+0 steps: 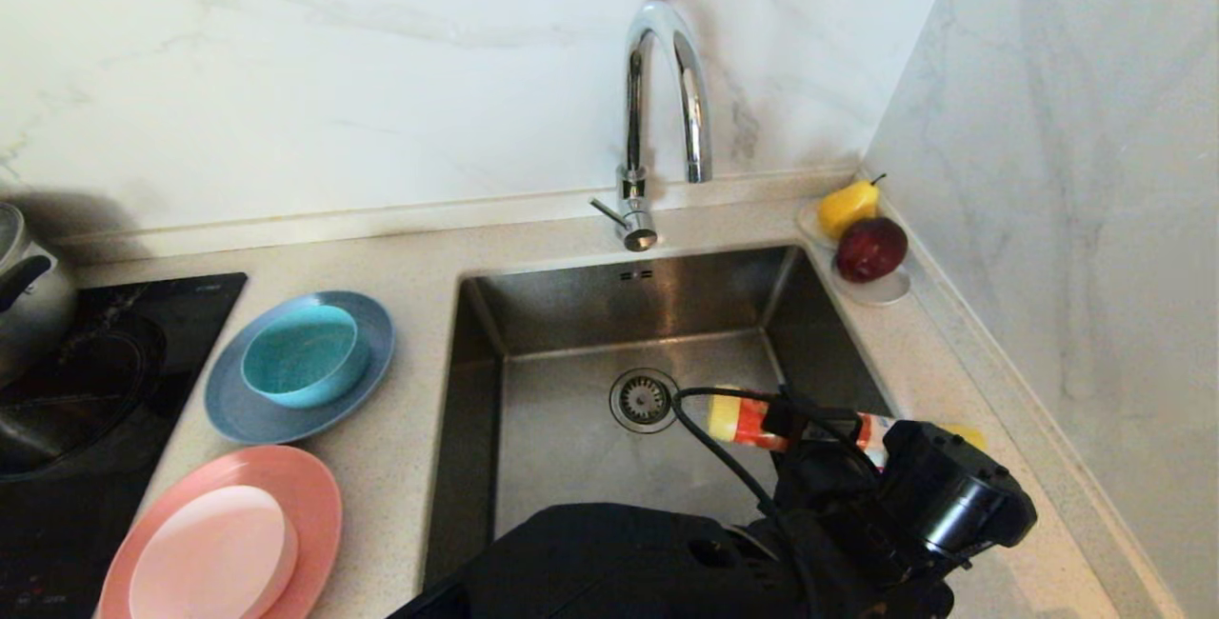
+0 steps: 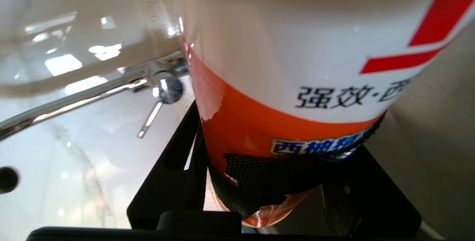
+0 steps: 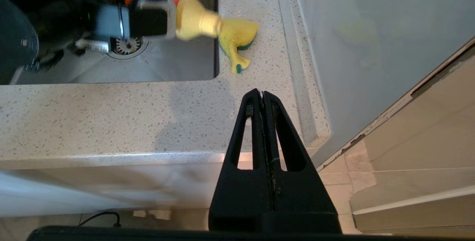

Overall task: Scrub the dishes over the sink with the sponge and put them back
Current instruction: Squeeze it onto the sponge

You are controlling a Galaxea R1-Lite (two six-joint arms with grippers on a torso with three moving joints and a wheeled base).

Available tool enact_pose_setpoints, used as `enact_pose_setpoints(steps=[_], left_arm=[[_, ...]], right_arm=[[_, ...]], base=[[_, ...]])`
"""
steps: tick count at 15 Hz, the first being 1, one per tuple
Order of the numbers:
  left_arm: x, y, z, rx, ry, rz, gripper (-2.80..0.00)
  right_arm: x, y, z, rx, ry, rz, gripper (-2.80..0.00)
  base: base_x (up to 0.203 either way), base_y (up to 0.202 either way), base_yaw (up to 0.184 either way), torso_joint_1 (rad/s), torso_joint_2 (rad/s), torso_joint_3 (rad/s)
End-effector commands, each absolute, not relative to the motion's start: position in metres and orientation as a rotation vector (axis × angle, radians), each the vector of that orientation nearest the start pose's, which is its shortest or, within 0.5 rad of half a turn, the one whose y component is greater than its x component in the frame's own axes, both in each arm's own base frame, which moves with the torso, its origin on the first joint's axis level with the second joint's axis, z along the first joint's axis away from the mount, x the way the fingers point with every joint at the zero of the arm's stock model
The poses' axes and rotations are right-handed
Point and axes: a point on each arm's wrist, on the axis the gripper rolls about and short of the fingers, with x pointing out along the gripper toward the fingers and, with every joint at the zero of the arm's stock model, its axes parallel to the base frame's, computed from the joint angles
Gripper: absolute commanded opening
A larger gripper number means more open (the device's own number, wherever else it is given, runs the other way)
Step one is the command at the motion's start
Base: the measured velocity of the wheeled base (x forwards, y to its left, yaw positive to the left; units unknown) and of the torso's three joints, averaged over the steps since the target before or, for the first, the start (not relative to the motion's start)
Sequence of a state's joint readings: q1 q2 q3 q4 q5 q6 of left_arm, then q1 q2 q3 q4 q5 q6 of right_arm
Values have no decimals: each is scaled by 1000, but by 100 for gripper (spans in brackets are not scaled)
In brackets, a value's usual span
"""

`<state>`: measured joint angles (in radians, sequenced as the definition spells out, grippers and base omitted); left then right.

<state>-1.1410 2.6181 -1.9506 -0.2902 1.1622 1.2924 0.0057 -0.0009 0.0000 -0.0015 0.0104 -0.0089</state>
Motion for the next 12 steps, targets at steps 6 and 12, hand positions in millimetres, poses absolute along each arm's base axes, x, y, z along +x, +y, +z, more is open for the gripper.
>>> enact_pose_setpoints(steps=[6,12], left_arm=[[245,-469,69,1616,149,-56,-280],[249,-468,66,1615,150,-46,-280]], right_arm=[[-23,0,76,-9,-3,17,-280],[-23,0,76,-9,-3,17,-280]], base=[[0,0,0,0,0,0],[0,0,0,0,0,0]])
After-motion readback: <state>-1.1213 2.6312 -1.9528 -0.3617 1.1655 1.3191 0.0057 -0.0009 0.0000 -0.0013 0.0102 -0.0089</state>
